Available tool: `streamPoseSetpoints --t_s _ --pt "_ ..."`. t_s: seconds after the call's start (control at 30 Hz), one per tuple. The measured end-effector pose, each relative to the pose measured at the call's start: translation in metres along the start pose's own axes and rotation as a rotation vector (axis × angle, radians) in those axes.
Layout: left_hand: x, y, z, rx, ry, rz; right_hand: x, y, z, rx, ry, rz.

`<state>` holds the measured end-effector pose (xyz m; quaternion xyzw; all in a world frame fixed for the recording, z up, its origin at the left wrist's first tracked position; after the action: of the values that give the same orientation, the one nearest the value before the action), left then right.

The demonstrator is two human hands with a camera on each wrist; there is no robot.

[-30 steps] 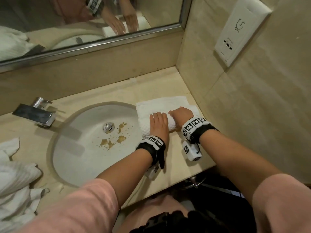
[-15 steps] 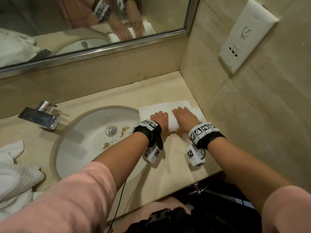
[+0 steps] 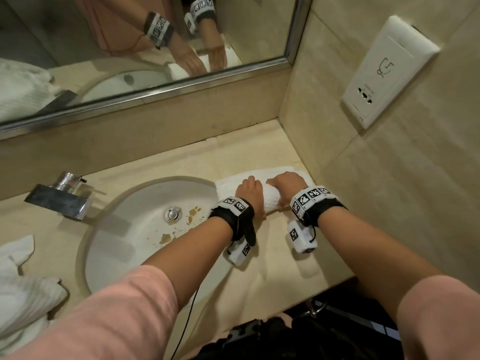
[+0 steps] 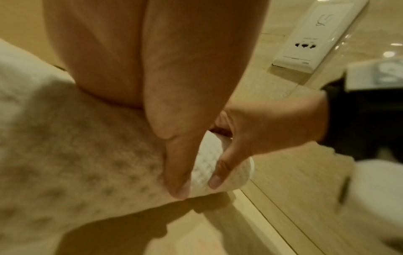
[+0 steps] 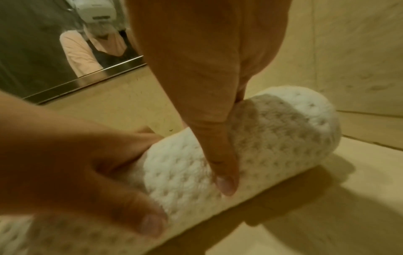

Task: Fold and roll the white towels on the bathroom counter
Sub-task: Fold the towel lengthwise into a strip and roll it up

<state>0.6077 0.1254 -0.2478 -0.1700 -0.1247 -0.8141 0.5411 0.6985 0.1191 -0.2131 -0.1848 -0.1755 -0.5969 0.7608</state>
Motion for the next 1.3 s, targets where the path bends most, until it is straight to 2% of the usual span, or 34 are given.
streamPoseSetpoints --t_s 0.13,0.3,0.4,0.5,0.6,0.63,0.73,0.87,0.97,1.03,1.13,1.3 --pt "0.011 0.010 -0.008 -0.128 0.152 0.004 -0.012 0.007 0.007 -0.007 -0.081 -0.002" --pt "0.021 0.012 -0.008 -0.207 0.188 0.022 -0.021 0.015 0.010 -0.061 -0.128 -0.007" --pt "0.018 0.009 -0.008 -0.229 0.159 -0.002 -0.023 0.017 0.010 -0.049 -0.127 0.012" --pt "0.012 0.005 0.006 -0.197 0.217 -0.017 -0.021 0.017 0.001 -0.057 -0.066 0.033" --pt "0.008 0.002 0.005 -0.247 0.094 -0.065 -0.013 0.014 -0.018 -0.037 -0.002 0.066" --pt "0.005 0.002 0.005 -0.245 0.097 -0.090 -0.010 0.012 -0.022 -0.012 0.047 0.074" --pt "-0.008 0.002 0.015 -0.174 0.100 -0.152 -0.003 0.005 -0.028 0.051 0.170 0.051" --pt "-0.018 -0.005 0.028 -0.038 -0.014 -0.178 -0.013 0.000 -0.030 0.079 0.254 0.008" --pt "-0.021 -0.007 0.032 0.019 -0.024 -0.197 -0.023 0.004 -0.025 0.108 0.155 0.012" --pt "-0.020 -0.006 0.027 -0.031 0.050 -0.194 -0.029 0.006 -0.020 0.105 0.083 0.036" --pt "-0.011 -0.003 0.014 -0.177 0.214 -0.104 -0.038 0.008 -0.012 0.075 0.040 0.073" --pt "0.009 0.002 -0.003 -0.331 0.254 0.003 -0.042 0.012 0.003 0.049 -0.046 0.071"
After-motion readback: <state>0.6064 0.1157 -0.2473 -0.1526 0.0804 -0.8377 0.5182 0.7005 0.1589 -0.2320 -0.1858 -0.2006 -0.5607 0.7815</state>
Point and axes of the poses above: each hand's wrist, its own x-axis away from the middle knuckle, its own z-axis out of the back of the hand, y = z × x, the point moved 6 cm from there along -x, towards the middle knuckle, and after that the axes turned 12 degrees about z, right-handed, at the moved point
